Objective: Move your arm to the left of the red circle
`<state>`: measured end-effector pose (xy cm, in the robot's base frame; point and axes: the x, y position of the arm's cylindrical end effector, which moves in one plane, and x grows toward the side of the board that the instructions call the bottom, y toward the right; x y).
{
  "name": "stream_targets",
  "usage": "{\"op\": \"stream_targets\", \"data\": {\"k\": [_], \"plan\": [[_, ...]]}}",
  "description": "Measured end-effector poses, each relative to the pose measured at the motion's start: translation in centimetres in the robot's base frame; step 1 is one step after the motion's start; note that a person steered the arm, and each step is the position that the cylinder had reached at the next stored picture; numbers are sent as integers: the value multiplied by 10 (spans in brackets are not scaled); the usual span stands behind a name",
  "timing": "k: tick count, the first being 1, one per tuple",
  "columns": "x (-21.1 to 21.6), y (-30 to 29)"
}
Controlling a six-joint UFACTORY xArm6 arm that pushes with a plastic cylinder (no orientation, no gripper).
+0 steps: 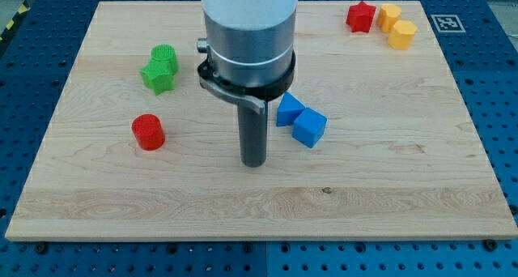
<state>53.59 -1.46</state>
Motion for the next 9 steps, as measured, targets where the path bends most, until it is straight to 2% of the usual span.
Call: {"op": "stream_targets", "data": {"k": [2, 3, 4, 5, 6, 7, 8, 9], "plan": [[44, -3], [44, -3], [53, -30], [42, -103], [1, -192], [-38, -222], [-47, -194], [-36, -183]]}}
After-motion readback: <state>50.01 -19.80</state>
